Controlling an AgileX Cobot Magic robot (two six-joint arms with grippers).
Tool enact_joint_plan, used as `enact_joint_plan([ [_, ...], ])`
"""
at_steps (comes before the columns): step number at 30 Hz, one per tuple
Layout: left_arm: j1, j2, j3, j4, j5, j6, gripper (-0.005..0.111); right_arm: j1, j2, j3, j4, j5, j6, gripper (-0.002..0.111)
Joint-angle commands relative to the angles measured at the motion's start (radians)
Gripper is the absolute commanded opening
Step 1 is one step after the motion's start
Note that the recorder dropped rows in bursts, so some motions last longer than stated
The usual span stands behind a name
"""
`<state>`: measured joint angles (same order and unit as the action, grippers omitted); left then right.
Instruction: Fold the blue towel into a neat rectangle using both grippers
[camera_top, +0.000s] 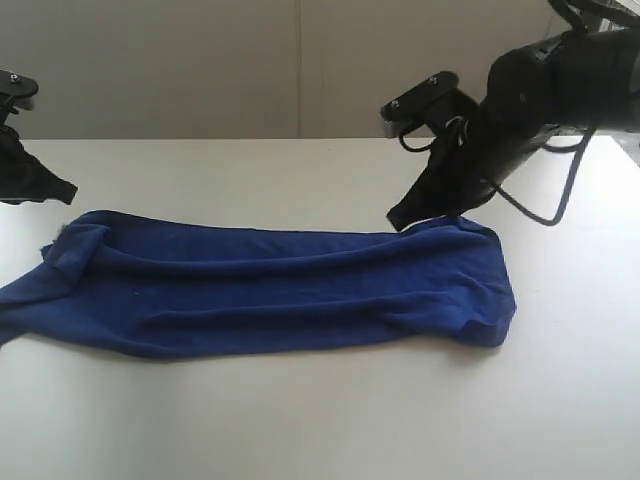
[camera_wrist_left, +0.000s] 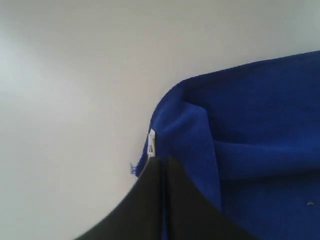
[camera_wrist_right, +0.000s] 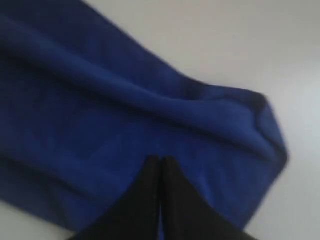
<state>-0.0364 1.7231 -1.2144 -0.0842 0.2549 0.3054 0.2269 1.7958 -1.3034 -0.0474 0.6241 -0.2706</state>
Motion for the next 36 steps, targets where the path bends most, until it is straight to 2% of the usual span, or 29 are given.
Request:
enact_joint_plan([
  [1, 0.004, 0.101, -0.104, -0.011, 0.102, -0.022, 0.0, 0.026, 0.028, -0.001, 0.445, 0.033, -0.39, 0.0],
  [2, 0.004, 0.136, -0.126, -0.007, 0.106, -0.022, 0.0, 0.059, 0.044, -0.001, 0.518, 0.021, -0.464, 0.0],
  [6, 0.035, 0.224, -0.203, -0.012, 0.184, -0.074, 0.0, 0.173, 0.168, -0.102, 0.527, -0.04, -0.465, 0.0],
  [12, 0.036, 0.255, -0.236, -0.017, 0.23, -0.07, 0.0, 0.219, 0.31, -0.258, 0.551, 0.043, -0.438, 0.0],
  [20, 0.063, 0.255, -0.241, 0.03, 0.228, -0.088, 0.0, 0.274, 0.412, -0.324, 0.551, 0.01, -0.444, 0.0],
  [22, 0.072, 0.255, -0.241, 0.03, 0.238, -0.092, 0.007, 0.28, 0.432, -0.344, 0.551, 0.008, -0.444, 0.0],
  [28, 0.087, 0.258, -0.241, 0.02, 0.238, -0.139, 0.046, 0.284, 0.488, -0.385, 0.551, 0.055, -0.441, 0.0],
  [30, 0.087, 0.265, -0.241, 0.018, 0.232, -0.145, 0.047, 0.284, 0.497, -0.385, 0.551, 0.066, -0.441, 0.0],
  [34, 0.087, 0.286, -0.241, 0.014, 0.241, -0.148, 0.039, 0.284, 0.499, -0.385, 0.527, 0.119, -0.441, 0.0],
  [36, 0.087, 0.291, -0.241, 0.014, 0.257, -0.148, 0.039, 0.284, 0.499, -0.385, 0.469, 0.173, -0.418, 0.0],
])
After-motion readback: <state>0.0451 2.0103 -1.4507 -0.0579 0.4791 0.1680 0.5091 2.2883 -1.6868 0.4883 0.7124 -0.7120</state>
